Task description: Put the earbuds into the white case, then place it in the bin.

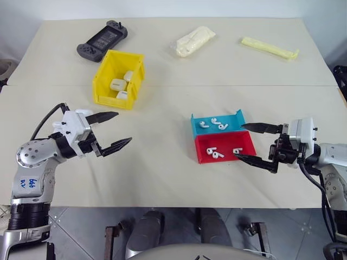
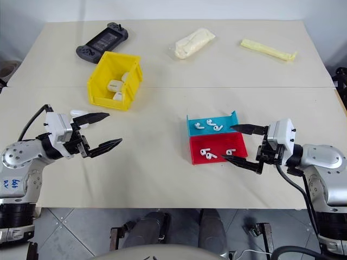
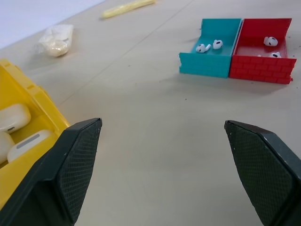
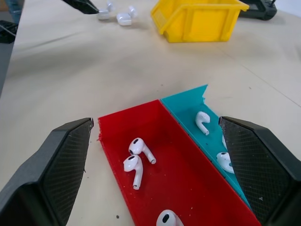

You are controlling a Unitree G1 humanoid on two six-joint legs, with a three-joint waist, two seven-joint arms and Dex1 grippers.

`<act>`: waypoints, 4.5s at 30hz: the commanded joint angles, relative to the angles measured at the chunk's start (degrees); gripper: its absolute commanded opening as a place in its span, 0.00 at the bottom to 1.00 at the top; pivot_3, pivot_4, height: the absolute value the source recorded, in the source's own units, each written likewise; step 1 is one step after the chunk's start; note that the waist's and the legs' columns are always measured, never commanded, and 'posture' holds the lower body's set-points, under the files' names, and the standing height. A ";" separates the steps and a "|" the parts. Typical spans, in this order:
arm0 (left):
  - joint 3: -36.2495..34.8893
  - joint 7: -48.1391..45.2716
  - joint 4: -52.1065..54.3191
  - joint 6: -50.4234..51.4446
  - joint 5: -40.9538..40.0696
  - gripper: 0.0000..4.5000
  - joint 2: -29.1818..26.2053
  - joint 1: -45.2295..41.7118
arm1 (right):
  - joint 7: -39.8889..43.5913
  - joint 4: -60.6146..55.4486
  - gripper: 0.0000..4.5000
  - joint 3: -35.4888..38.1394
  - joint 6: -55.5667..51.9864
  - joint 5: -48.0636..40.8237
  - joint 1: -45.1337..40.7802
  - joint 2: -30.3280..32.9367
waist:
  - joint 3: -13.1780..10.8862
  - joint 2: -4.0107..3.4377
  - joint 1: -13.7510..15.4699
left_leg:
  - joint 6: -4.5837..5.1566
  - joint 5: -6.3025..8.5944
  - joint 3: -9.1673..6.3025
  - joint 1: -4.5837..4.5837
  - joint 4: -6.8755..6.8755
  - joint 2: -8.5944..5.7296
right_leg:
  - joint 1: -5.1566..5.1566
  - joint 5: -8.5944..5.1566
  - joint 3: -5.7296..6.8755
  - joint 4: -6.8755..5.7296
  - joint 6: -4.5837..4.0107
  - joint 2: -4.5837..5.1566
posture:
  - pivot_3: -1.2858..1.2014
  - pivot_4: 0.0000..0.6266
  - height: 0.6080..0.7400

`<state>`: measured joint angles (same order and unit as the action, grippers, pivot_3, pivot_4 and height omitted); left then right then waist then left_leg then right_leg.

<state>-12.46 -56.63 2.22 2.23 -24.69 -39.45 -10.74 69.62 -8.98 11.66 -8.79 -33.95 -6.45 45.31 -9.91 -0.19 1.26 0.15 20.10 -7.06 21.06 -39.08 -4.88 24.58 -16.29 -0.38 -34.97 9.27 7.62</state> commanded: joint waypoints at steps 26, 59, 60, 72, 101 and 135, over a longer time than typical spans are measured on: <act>-30.94 38.22 18.13 10.17 -3.17 0.99 19.55 36.14 | -4.22 -4.88 1.00 -12.72 2.99 3.02 -10.01 -15.94 | 0.04 0.14 0.32 | -0.07 0.07 -0.02 -0.06 0.00 0.07 | -0.04 -0.06 -0.01 0.19 -0.11 -0.06 | 0.52 0.24 1.00; -0.56 29.37 -18.62 61.80 -4.12 0.99 -22.04 -13.89 | -6.02 -10.90 1.00 -14.12 -0.45 1.77 -10.53 -14.05 | 0.01 0.14 -1.42 | -0.20 0.07 0.04 -0.42 0.41 0.11 | 0.14 -0.23 -0.03 -0.59 -0.43 -0.12 | 0.52 0.24 1.00; -0.26 28.90 -18.99 62.00 -3.86 0.99 -21.88 -14.32 | -6.25 -11.05 1.00 -14.11 -0.50 1.80 -10.41 -14.15 | 0.01 0.14 -1.40 | -0.20 0.07 0.04 -0.42 0.41 0.11 | 0.14 -0.23 -0.03 -0.59 -0.43 -0.12 | 0.52 0.24 1.00; 0.83 25.64 -23.01 62.27 -0.25 0.95 -20.15 -17.57 | -6.52 -11.31 1.00 -14.79 0.43 2.07 -9.86 -14.69 | 0.02 0.16 -1.42 | -0.21 0.07 0.04 -0.42 0.32 0.10 | 0.13 -0.23 -0.03 -0.66 -0.43 -0.12 | 0.52 0.24 1.00; -17.79 5.97 25.84 15.79 -11.38 0.62 9.94 14.87 | -7.29 -10.02 1.00 -9.42 0.52 3.22 -4.63 -9.57 | -0.01 0.24 0.35 | -0.25 0.17 0.04 -0.42 0.08 0.25 | -0.19 -0.21 0.07 -0.08 -0.40 -0.10 | 0.52 0.24 1.00; 20.74 -9.97 0.37 -9.42 -5.24 0.62 33.42 -5.06 | -5.32 -22.56 1.00 8.08 -19.81 3.56 13.98 24.32 | -0.02 0.27 0.75 | -0.02 0.24 0.55 -0.69 0.06 0.38 | -0.41 -0.09 -0.03 0.20 -0.18 -0.24 | 0.52 0.24 1.00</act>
<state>8.50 -67.30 -0.52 -6.14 -29.86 -5.98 -15.90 63.66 -29.50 22.24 -26.93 -29.28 9.96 67.94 -9.93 0.08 2.01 0.13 20.35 -6.47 20.38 -39.05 -4.50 24.17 -16.37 -0.42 -34.73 9.11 7.39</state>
